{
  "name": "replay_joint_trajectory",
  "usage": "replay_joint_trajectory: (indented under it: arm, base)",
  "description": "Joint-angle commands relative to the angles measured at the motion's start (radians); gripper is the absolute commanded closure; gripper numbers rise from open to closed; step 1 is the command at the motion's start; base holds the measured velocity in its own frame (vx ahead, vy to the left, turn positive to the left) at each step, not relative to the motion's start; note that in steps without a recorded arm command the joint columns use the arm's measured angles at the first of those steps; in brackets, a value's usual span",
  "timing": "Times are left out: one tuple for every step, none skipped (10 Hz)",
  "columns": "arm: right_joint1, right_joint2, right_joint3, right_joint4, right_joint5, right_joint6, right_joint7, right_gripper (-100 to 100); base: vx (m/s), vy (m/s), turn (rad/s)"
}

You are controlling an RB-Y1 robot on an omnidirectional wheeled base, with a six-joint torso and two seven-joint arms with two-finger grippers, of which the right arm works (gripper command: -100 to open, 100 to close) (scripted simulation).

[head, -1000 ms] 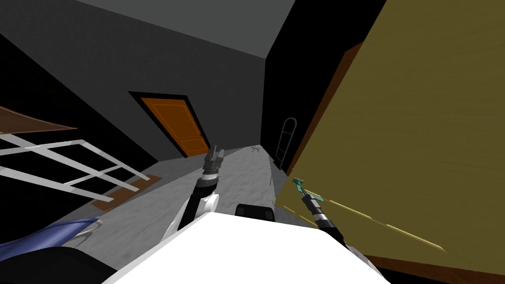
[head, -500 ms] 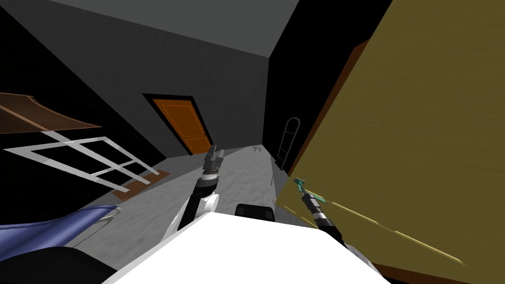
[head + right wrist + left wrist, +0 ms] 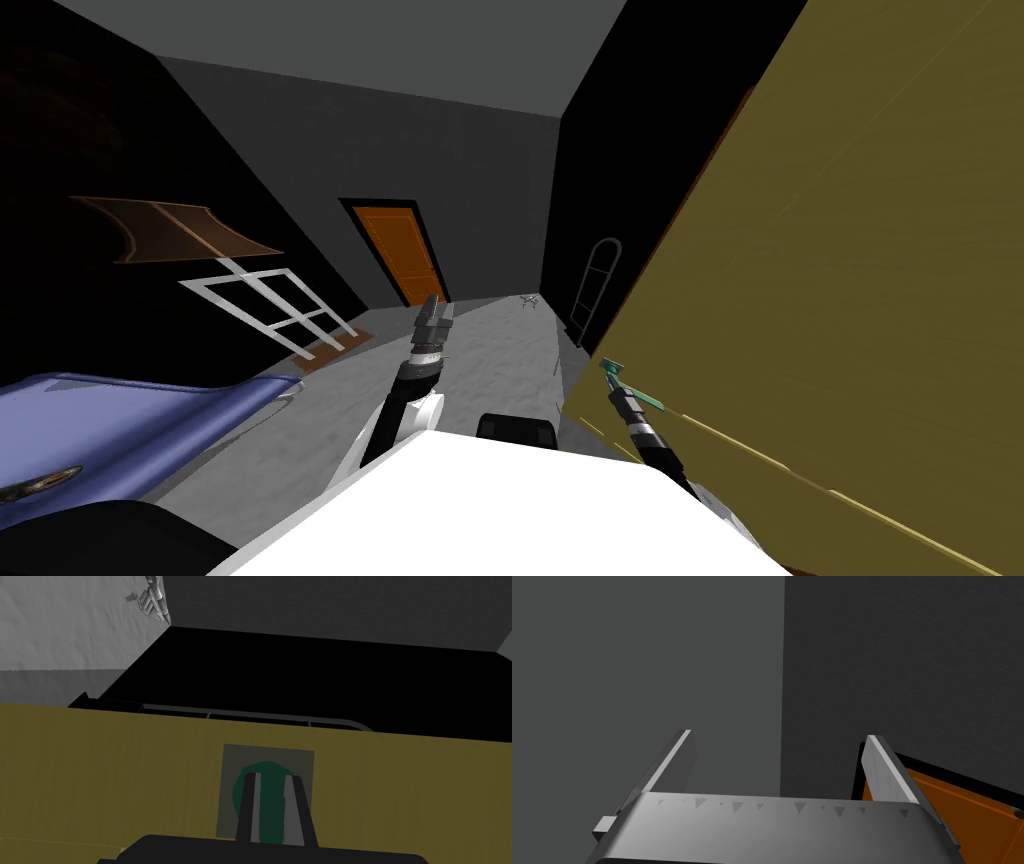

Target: Pull the door open

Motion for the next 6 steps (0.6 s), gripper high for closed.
replay_joint_trajectory:
  arm:
    - [-0.007, 0.016, -0.002, -0.019, 0.000, 0.015, 0.009, 100]
    - [-0.010, 0.019, -0.005, -0.021, -0.002, 0.022, 0.013, 100]
    - [-0.010, 0.019, -0.005, -0.021, -0.002, 0.022, 0.013, 100]
    - [-0.021, 0.028, -0.017, -0.025, -0.008, 0.043, 0.024, 100]
    - [-0.028, 0.033, -0.024, -0.027, -0.012, 0.058, 0.031, 100]
    - [-0.034, 0.039, -0.031, -0.030, -0.016, 0.072, 0.038, 100]
  base:
    - [-0.145, 0.008, 0.236]
    - [-0.158, 0.003, 0.174]
    - [-0.105, 0.005, 0.052]
    - [-0.145, 0.010, 0.197]
    - [-0.236, -0.001, 0.250]
    - [-0.272, -0.018, 0.170]
